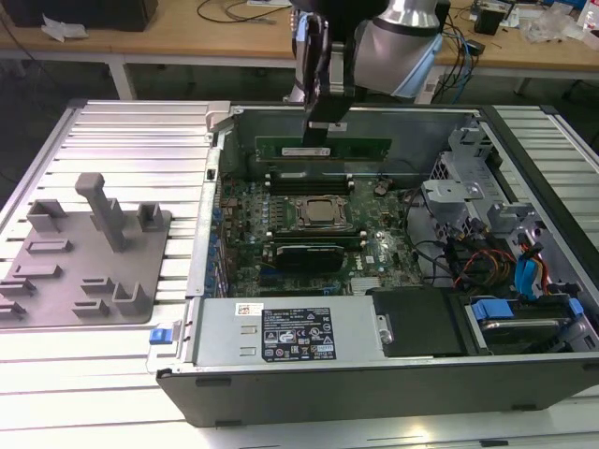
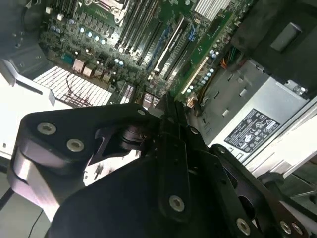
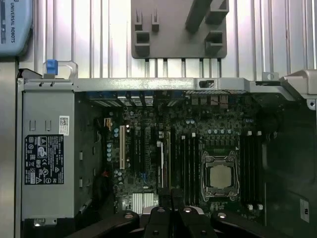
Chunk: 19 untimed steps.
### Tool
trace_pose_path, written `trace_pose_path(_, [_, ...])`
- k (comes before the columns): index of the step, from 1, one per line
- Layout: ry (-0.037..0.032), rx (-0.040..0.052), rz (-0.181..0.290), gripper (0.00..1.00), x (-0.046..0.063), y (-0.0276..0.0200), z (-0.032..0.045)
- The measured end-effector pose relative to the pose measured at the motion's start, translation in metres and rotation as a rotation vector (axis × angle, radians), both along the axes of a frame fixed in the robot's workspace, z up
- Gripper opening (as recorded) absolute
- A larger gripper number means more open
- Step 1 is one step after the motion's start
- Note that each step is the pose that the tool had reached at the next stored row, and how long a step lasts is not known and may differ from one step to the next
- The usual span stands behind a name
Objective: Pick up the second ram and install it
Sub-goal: 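Pick up the second ram and move it above second insertion slot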
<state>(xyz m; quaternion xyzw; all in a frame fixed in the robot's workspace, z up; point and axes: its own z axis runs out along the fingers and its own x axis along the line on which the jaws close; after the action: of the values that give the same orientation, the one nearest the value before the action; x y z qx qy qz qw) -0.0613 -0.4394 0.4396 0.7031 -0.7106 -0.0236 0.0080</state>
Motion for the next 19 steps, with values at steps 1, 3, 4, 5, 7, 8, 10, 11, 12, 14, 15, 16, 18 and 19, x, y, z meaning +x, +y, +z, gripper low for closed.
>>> trace_pose_path(1, [-0.0001, 0.0003, 0.000, 0.09, 0.001, 0.0016, -0.0020])
trace_pose_path(3, [0.0000, 0.0003, 0.000, 0.09, 0.002, 0.0045, -0.0069])
trace_pose_path(4, [0.0000, 0.0004, 0.000, 0.09, 0.003, 0.0050, -0.0081])
trace_pose_path(5, [0.0000, 0.0003, 0.000, 0.09, 0.003, 0.0055, -0.0092])
trace_pose_path(7, [0.0000, 0.0003, 0.000, 0.09, 0.005, 0.0077, -0.0141])
trace_pose_path(8, [0.0000, 0.0004, 0.000, 0.09, 0.006, 0.0083, -0.0160])
trace_pose_path(10, [-0.0001, 0.0004, 0.000, 0.09, 0.008, 0.0099, -0.0203])
trace_pose_path(11, [0.0000, 0.0003, 0.000, 0.09, 0.009, 0.0103, -0.0213])
trace_pose_path(12, [-0.0001, 0.0005, 0.000, 0.09, 0.009, 0.0108, -0.0226])
trace_pose_path(14, [0.0000, 0.0004, 0.000, 0.09, 0.012, 0.0131, -0.0286])
trace_pose_path(15, [0.0000, 0.0005, 0.000, 0.09, 0.013, 0.0137, -0.0306])
trace_pose_path(16, [0.0000, 0.0004, 0.000, 0.09, 0.014, 0.0146, -0.0332])
trace_pose_path(18, [0.0001, 0.0004, 0.000, 0.09, 0.016, 0.0164, -0.0370])
trace_pose_path(19, [0.0000, 0.0005, 0.000, 0.09, 0.017, 0.0171, -0.0392])
